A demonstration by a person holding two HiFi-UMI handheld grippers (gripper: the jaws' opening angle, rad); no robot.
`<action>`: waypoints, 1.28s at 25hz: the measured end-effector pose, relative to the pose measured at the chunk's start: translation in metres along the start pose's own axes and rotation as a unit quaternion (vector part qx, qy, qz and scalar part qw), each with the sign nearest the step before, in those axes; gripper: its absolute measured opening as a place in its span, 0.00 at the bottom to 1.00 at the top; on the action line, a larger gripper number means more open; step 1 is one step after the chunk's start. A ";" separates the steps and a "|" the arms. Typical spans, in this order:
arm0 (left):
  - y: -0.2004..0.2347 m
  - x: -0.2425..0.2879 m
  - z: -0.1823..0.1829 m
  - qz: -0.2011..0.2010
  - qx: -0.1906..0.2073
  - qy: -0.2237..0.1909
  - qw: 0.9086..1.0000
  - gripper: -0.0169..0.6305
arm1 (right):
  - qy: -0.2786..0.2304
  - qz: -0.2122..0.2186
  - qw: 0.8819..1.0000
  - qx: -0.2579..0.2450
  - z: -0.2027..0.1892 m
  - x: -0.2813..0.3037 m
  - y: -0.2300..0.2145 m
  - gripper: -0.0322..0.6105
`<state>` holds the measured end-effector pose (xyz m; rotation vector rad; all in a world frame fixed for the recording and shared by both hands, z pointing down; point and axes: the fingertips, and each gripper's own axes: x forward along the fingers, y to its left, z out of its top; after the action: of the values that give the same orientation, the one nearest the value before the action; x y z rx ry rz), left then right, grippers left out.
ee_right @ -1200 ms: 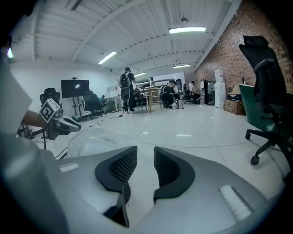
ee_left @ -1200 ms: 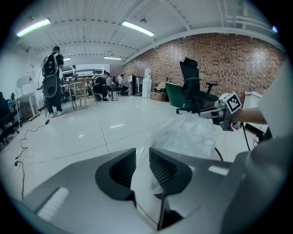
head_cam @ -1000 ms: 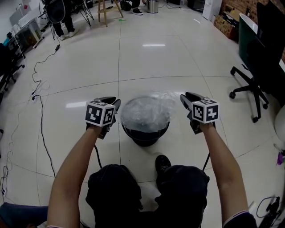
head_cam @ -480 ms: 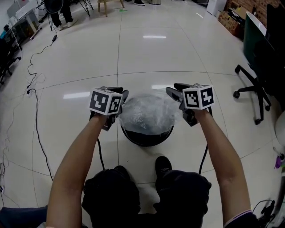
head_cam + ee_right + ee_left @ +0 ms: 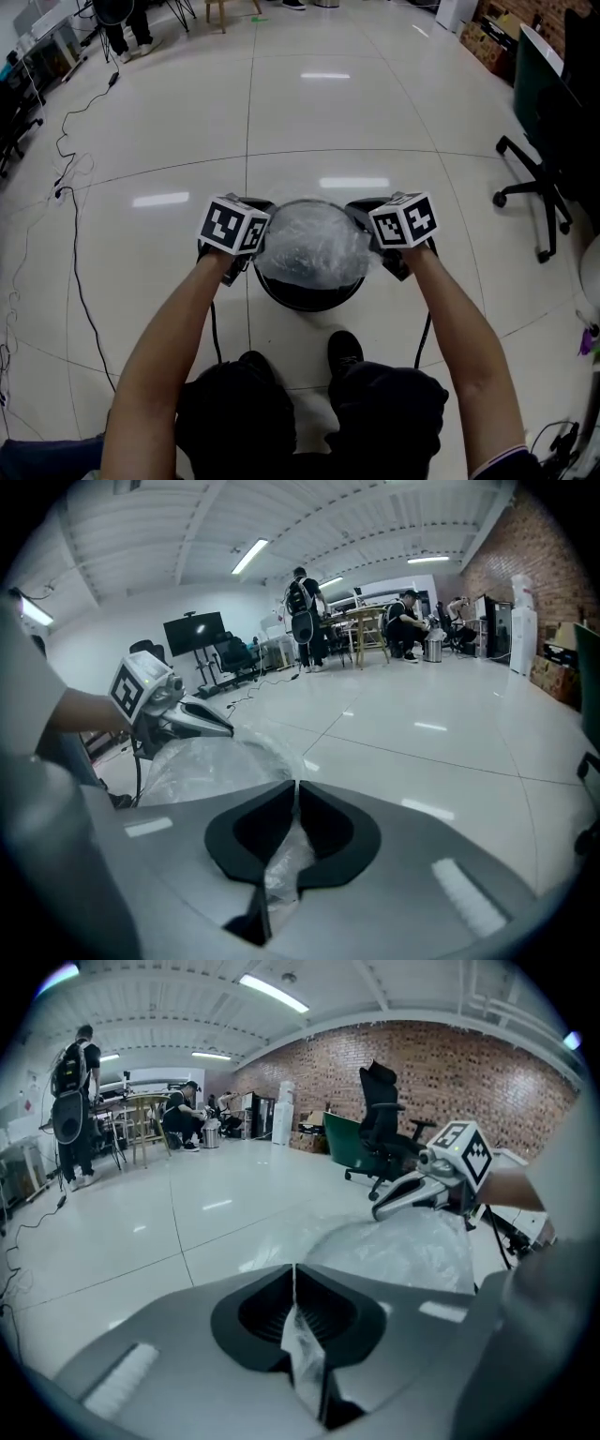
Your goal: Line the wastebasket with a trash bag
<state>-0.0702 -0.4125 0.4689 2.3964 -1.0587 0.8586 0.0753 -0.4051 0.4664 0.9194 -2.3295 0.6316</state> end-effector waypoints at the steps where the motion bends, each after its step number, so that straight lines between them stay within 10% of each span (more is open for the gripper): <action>1: 0.000 -0.003 0.001 -0.002 0.002 -0.005 1.000 0.06 | -0.005 0.002 1.000 -0.004 0.001 -0.001 0.001 0.07; 14: -0.041 -0.062 0.001 -0.018 0.046 -0.048 0.998 0.05 | -0.104 0.021 0.991 -0.080 0.031 -0.068 0.047 0.06; 32: -0.108 -0.113 -0.059 -0.048 0.081 -0.013 0.995 0.05 | -0.081 0.055 0.982 -0.163 -0.032 -0.119 0.122 0.06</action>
<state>-0.0702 -0.2507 0.4271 2.5751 -0.9065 0.9130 0.0708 -0.2506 0.3873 0.7164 -2.5428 0.2093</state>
